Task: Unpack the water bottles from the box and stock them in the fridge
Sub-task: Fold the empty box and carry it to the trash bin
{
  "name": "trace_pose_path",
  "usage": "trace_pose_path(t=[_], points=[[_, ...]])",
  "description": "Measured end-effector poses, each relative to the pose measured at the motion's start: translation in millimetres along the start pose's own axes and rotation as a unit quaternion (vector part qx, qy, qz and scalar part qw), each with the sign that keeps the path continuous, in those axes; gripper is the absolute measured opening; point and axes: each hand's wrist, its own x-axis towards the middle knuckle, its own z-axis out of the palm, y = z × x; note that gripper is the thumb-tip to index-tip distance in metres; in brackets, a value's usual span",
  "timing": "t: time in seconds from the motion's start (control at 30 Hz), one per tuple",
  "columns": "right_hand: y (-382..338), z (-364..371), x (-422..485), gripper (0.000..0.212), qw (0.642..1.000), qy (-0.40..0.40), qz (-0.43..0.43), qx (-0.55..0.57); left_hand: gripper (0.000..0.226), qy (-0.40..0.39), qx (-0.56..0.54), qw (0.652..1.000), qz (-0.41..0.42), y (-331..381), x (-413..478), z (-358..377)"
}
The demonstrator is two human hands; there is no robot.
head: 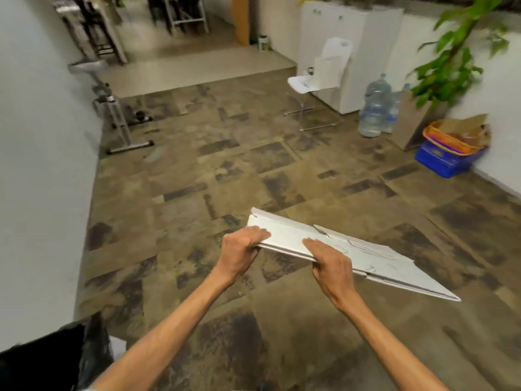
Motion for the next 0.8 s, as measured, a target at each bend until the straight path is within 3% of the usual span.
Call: trace_pose_path(t=[0.17,0.27,0.5,0.67,0.8], points=[[-67.9,49.2,68.9,0.056,0.997,-0.035,-0.075,0.012,0.026,0.021,0.021,0.999,-0.035,-52.3,-7.5,-37.4],[-109.6,78.8,108.3,0.049,0.989,-0.061,-0.133,0.022,0.029,0.046,0.053,0.993,-0.099,-77.0,-17.6,-49.7],[-186.1,139.9,176.3,0.058,0.955,-0.133,-0.228,0.133,0.024,0.062,0.125,0.961,-0.24,-132.1,-32.1,-102.3],[-226.5,178.7,223.1,0.053,0.907,-0.212,-0.297,0.212,0.024,0.053,0.168,0.893,-0.414,-185.5,-70.7,-140.6],[-265.2,203.4,244.3,0.053,0.845,-0.27,-0.361,0.289,0.023,0.093,0.189,0.854,-0.475,-191.5,-110.4,-172.3]])
